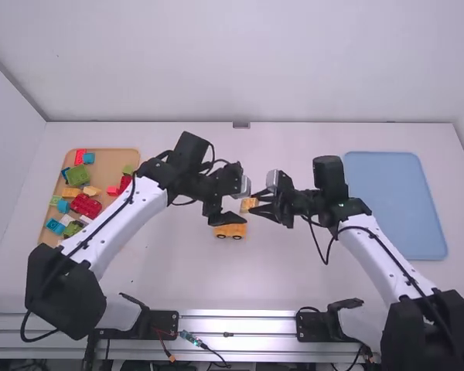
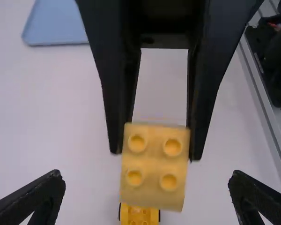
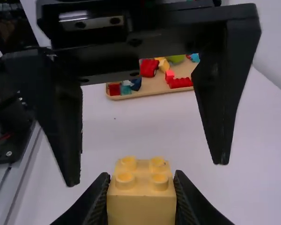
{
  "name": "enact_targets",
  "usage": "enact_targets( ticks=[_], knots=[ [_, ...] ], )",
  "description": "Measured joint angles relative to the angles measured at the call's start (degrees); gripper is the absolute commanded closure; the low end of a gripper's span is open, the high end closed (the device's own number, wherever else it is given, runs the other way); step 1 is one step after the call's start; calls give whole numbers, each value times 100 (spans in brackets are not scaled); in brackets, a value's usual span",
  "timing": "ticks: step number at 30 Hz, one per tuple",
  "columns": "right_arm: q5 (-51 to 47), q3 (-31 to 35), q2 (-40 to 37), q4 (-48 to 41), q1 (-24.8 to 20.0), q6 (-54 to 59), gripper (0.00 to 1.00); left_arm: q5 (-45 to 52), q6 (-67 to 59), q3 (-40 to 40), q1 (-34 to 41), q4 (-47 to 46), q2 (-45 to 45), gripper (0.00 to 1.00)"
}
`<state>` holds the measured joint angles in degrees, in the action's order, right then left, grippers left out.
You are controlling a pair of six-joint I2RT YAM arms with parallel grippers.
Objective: Assemble lego blocks to make yellow taxi
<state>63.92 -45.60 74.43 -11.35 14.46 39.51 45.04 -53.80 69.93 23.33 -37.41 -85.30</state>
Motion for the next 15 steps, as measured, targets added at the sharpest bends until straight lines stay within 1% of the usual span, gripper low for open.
enact_targets(
  ticks=[2,3,5,11,12,15],
  knots=[
    [-7,-46,31,-339,39,203,87,-59,39,0,-15,-4,2,5],
    [-2,-59,35,-476,57,326,89,-79,57,0,-20,-11,2,10],
    [-4,-101,35,-636,96,503,90,-81,87,0,-17,-20,2,11],
    [-92,-299,35,-868,240,931,90,-111,131,-2,-17,-44,0,10],
    [-111,-317,35,-850,240,979,90,-122,133,-2,-17,-44,0,11],
    [-131,-326,33,-833,240,1045,90,-122,144,-2,-17,-46,0,20]
  ],
)
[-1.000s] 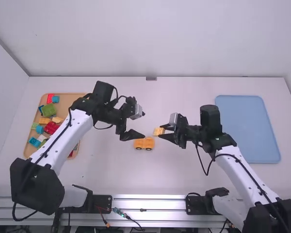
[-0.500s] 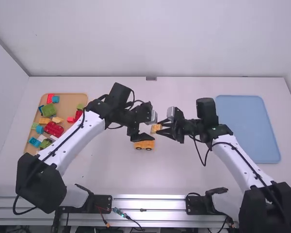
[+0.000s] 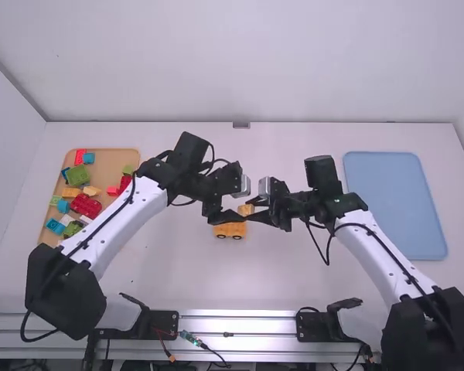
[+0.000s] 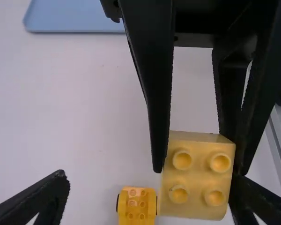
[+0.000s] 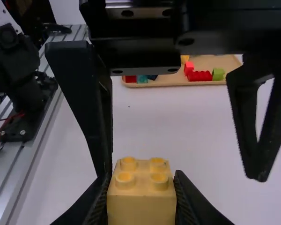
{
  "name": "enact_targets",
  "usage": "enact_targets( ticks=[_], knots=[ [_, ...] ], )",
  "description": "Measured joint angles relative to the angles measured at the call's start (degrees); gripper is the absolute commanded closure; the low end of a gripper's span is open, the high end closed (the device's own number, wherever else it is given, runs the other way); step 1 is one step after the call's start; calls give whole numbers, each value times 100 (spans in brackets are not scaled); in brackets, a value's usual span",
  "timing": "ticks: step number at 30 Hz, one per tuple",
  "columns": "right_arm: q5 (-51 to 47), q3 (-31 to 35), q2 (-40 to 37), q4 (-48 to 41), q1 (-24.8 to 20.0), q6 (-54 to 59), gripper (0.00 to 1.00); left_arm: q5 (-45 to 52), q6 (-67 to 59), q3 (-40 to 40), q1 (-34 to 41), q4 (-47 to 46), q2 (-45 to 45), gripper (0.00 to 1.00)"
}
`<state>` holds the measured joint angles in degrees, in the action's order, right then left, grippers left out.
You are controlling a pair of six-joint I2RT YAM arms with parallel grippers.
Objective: Assemble lego blocks to make yellow taxi
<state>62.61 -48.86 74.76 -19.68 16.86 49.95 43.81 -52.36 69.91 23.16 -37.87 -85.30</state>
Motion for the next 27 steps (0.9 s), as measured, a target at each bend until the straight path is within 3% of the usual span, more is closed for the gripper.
enact_targets(
  ticks=[3,14,19,23,27],
  knots=[
    [-46,-4,2,20,-7,57,90,13,7,-17,2,-17,2,32],
    [-39,-4,2,4,-76,83,91,-2,7,-24,11,-39,2,28],
    [-50,-4,2,48,13,103,90,-15,4,-22,48,-68,0,32],
    [-72,-4,2,63,11,101,90,7,2,-24,55,-125,0,43],
    [-105,-4,2,63,11,101,90,4,2,-48,66,-107,0,44]
  ],
)
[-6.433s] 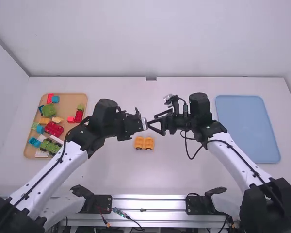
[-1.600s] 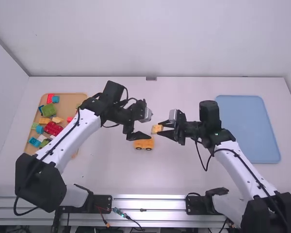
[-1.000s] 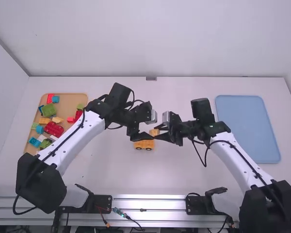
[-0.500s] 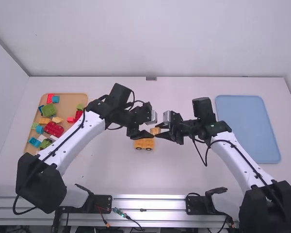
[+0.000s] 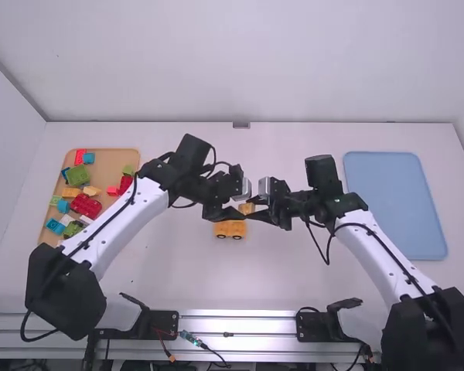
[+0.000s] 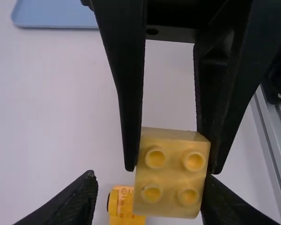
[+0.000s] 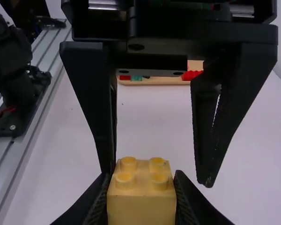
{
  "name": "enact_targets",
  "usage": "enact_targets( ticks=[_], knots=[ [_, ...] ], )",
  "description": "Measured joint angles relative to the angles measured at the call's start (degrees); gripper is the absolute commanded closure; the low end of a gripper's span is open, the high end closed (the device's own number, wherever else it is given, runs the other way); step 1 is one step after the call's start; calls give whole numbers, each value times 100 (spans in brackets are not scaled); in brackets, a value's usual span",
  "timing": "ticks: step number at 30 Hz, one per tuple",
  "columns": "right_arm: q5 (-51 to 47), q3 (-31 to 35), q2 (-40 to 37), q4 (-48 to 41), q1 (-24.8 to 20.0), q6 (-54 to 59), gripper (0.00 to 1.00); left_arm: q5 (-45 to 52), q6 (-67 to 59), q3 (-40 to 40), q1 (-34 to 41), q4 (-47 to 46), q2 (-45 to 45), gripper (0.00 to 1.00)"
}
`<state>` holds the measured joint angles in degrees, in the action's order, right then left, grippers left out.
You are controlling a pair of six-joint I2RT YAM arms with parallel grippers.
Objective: Assemble lego blocks to make yellow taxi
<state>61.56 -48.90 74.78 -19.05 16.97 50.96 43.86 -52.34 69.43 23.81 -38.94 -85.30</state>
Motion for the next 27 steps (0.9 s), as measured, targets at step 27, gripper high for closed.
enact_targets(
  ticks=[27],
  knots=[
    [-85,0,0,103,-11,-22,76,87,-197,-50,13,0,0,69]
  ],
)
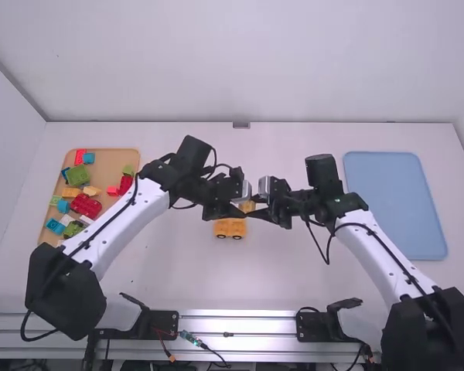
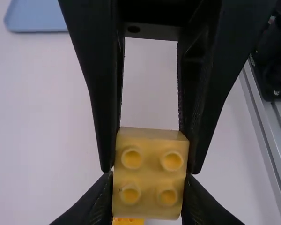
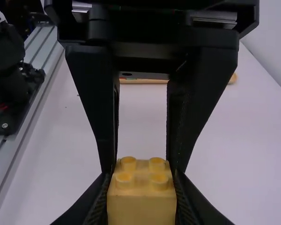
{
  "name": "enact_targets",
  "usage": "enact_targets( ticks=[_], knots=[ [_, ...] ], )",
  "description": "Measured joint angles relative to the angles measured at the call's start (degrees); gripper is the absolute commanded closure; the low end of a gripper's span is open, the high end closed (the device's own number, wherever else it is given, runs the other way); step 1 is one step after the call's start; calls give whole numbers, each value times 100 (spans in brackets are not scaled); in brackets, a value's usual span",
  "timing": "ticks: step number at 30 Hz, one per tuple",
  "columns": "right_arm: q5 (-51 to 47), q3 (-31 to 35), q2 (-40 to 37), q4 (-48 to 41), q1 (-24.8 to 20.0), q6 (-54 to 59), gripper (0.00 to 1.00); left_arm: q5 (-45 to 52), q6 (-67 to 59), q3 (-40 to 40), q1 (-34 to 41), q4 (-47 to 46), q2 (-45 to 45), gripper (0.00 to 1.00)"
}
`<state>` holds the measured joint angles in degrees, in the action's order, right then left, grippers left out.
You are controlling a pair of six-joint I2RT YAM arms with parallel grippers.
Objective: Assemble lego blocks to make yellow taxi
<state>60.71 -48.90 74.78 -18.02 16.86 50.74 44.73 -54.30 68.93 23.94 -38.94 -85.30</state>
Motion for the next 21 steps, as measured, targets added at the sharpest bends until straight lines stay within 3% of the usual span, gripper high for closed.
enact_targets(
  ticks=[4,6,8,10,11,12,13,16,18,21],
  knots=[
    [11,0,0,-7,-33,-9,70,2,-61,0,2,35,0,71],
    [22,0,0,-9,-31,-15,56,11,-55,0,2,33,0,72],
    [50,0,0,-15,-24,-4,50,-13,-28,0,0,68,0,72],
    [76,0,0,-22,-26,0,35,-48,-11,0,0,79,2,72],
    [105,0,0,-24,-26,0,22,-50,-11,0,2,87,2,71],
    [105,0,0,-24,-26,0,22,-50,-11,0,2,87,2,71],
    [107,0,0,-31,-26,0,3,-59,-4,0,0,105,2,71],
    [109,0,0,-26,-37,24,1,-151,31,0,-7,98,0,71],
    [122,0,0,-61,-101,35,1,-343,50,0,-33,13,0,80],
    [127,0,0,-144,-264,28,1,-671,76,0,-111,-138,2,84]
  ],
)
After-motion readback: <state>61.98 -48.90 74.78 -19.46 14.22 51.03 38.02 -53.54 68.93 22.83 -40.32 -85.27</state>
